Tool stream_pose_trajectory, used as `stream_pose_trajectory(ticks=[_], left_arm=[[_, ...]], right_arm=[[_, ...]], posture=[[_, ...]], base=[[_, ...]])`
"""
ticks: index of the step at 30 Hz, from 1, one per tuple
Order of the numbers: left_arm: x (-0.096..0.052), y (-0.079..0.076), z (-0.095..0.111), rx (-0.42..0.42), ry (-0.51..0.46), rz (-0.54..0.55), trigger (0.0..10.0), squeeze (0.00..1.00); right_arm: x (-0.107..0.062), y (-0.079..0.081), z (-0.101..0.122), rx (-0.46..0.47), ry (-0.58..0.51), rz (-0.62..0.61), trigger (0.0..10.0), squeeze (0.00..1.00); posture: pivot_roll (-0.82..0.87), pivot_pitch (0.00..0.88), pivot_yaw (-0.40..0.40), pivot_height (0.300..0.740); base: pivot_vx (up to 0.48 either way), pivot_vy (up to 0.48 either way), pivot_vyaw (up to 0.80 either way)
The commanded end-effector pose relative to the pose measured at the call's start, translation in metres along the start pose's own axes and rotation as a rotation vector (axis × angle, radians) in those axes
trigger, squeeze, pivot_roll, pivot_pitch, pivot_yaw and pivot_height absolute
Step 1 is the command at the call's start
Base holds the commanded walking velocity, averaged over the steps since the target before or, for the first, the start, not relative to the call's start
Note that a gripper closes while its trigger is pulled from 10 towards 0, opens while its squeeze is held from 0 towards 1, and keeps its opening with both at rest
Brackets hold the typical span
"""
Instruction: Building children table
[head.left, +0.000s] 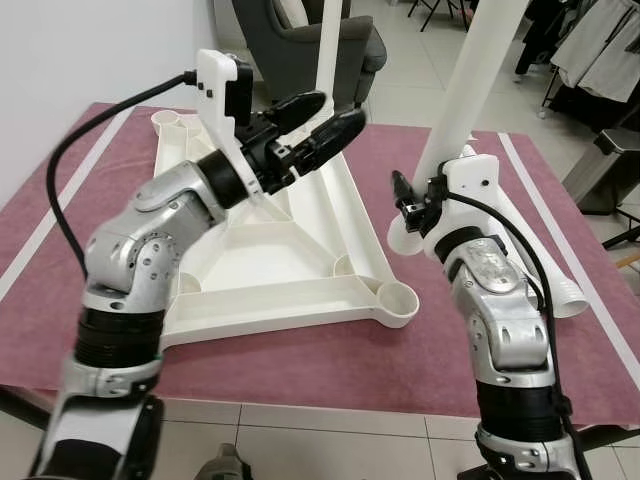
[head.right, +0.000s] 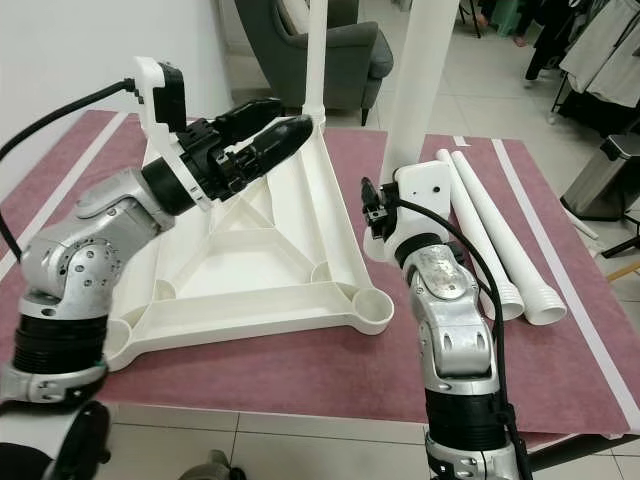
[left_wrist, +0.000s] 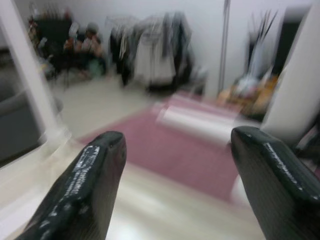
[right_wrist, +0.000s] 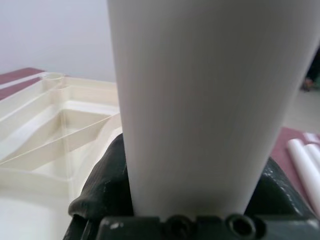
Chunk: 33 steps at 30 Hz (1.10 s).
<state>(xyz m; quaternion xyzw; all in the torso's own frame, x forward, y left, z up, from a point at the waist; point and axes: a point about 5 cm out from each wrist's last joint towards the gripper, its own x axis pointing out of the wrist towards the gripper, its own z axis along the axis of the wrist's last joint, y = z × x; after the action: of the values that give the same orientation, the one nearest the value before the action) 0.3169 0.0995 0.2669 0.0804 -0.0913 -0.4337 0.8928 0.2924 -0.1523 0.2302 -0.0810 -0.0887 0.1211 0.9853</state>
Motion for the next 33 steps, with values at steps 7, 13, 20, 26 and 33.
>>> stream_pose_trajectory(ticks=[7, 13, 20, 26, 33], left_arm=[[-0.003, -0.039, -0.054, 0.244, 0.287, -0.235, 10.0, 0.0], [0.001, -0.077, -0.069, 0.215, 0.314, -0.385, 10.0, 0.0], [0.015, -0.098, -0.095, 0.22, 0.389, -0.459, 6.2, 0.0], [0.017, -0.106, -0.11, 0.215, 0.436, -0.476, 6.2, 0.0], [0.027, -0.102, -0.123, 0.215, 0.49, -0.412, 3.3, 0.0]], right_arm=[[-0.016, 0.001, 0.0, 0.031, 0.036, 0.12, 10.0, 0.0], [-0.026, 0.001, -0.006, 0.06, 0.08, 0.125, 10.0, 0.0], [-0.032, -0.002, -0.014, 0.099, 0.12, 0.096, 10.0, 0.0], [-0.035, -0.005, -0.016, 0.115, 0.13, 0.079, 10.0, 0.0], [-0.034, -0.001, -0.016, 0.135, 0.131, 0.082, 10.0, 0.0]], posture=[[0.08, 0.008, 0.012, 0.74], [0.08, 0.015, 0.017, 0.74], [0.07, 0.024, 0.025, 0.74], [0.07, 0.027, 0.029, 0.74], [0.07, 0.028, 0.03, 0.74]], base=[[0.0, 0.0, 0.0], [0.0, 0.0, 0.0], [0.0, 0.0, 0.0], [0.0, 0.0, 0.0], [0.0, 0.0, 0.0]])
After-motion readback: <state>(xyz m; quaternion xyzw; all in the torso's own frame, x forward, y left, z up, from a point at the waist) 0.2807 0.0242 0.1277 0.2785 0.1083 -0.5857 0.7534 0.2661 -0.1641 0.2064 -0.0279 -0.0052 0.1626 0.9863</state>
